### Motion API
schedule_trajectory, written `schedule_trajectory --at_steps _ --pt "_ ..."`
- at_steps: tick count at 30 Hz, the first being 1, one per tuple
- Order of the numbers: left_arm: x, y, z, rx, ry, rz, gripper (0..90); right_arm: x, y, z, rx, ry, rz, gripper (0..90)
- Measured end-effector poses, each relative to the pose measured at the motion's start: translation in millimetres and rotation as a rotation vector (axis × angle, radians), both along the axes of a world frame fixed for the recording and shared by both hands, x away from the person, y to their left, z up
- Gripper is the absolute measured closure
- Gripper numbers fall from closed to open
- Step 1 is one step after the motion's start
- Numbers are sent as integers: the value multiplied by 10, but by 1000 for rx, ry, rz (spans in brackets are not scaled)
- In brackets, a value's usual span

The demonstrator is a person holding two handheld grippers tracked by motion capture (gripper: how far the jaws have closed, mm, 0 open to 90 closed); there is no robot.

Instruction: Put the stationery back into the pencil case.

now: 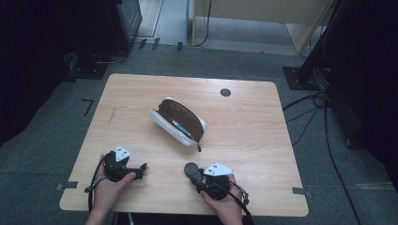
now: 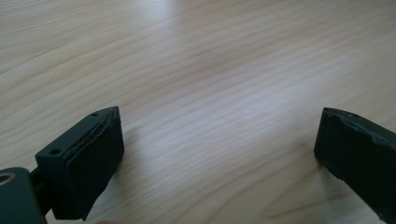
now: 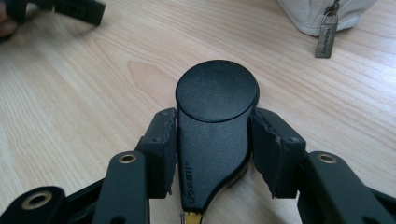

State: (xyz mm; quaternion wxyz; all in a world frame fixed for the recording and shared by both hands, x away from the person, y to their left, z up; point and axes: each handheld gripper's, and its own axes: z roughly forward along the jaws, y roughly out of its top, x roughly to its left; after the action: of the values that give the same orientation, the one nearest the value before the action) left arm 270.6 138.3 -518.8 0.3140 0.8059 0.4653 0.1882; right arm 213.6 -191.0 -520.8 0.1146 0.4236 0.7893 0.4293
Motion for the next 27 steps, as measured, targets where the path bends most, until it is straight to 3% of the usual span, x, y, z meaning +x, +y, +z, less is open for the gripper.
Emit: schedule_trajectory --at_steps 5,7,14,20,27 --pt "-45 -189 2 -9 -5 -106 37 66 -18 16 43 14 -8 521" --pt "-81 -262 13 -21 -29 -140 149 87 -12 19 50 20 -10 521" --pt "-133 -468 2 -22 -33 -309 158 139 -7 88 61 13 -13 521" --pt "-160 -577 2 -22 -45 -384 175 180 5 125 80 24 -11 523" --pt "-177 -656 4 -28 -59 -427 266 187 87 145 89 31 4 522"
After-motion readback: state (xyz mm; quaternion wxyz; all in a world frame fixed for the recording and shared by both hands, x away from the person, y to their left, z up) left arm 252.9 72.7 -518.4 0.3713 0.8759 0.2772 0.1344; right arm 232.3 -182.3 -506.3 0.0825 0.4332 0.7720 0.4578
